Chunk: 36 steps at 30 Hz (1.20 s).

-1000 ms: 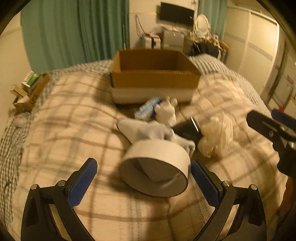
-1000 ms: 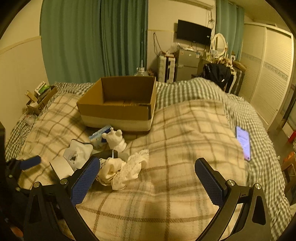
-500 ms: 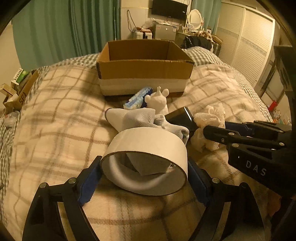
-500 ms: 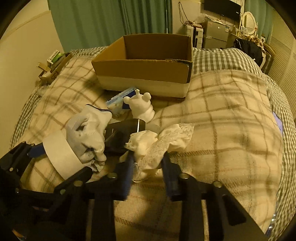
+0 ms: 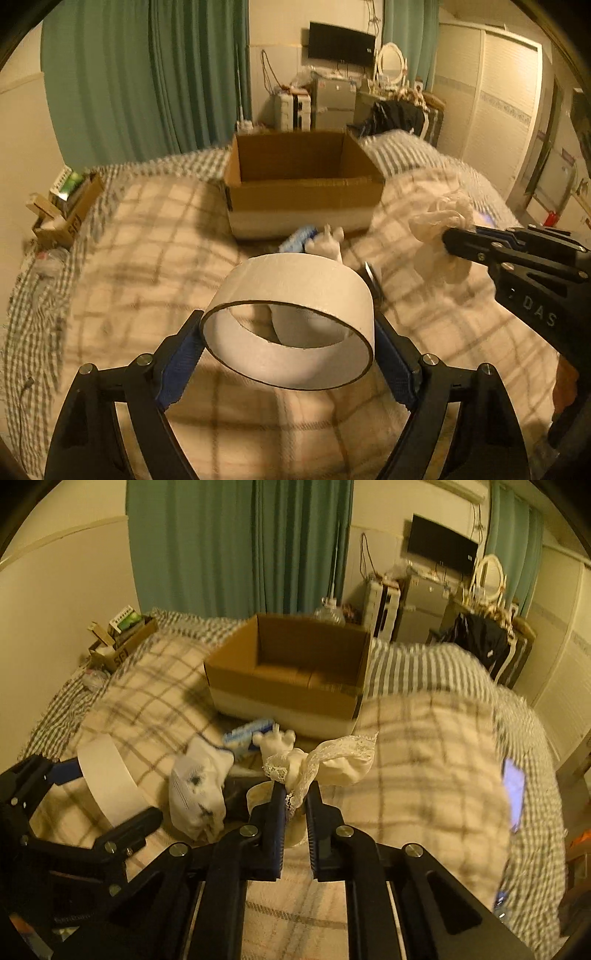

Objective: Organize objects
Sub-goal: 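Grasp the white lace cloth with the right tool while the left tool grasps the white tape roll, then carry the lace cloth and tape roll into the box and open both tools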

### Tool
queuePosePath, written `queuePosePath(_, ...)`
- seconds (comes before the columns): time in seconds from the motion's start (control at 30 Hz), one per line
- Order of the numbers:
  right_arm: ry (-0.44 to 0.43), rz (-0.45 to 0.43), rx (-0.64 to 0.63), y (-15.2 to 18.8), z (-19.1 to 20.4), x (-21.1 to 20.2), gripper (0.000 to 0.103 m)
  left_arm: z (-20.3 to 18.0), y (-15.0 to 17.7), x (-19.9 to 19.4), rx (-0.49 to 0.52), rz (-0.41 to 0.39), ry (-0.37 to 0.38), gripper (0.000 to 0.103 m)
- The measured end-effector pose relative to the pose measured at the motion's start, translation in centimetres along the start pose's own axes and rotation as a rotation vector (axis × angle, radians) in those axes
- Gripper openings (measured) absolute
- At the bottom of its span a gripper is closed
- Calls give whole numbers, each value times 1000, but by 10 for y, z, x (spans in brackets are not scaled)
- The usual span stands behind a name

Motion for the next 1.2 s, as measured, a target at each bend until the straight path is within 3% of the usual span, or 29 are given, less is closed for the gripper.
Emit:
queuePosePath(0.17,21,-53,-61,-40,-2,-28,10,10,-56,-16,-14,-59,48,87)
queuePosePath(0.3,35,-86,-97,-85,-11,-41,10,14,-106,-17,7,-95,41,87)
queuePosePath(0.6,17,-80,-111,-172,-36,-5,9,31,-192,40,63,-90,-43,87)
queuePosePath(0.87,-43,-31,-71,-199,-53,81,9,43,-211,125,56,-24,-51,87)
queuePosePath(1.2,-93,91,-22,-164,-66,192,9,30,-183,209,113,50,-49,88)
Point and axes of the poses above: each gripper's, at about its wrist camera, not at the fingertips, and x roughly the way its jaws point, z to its left, y to its underside, the point moved 7 cm from there along x, roughly the way its jaws point
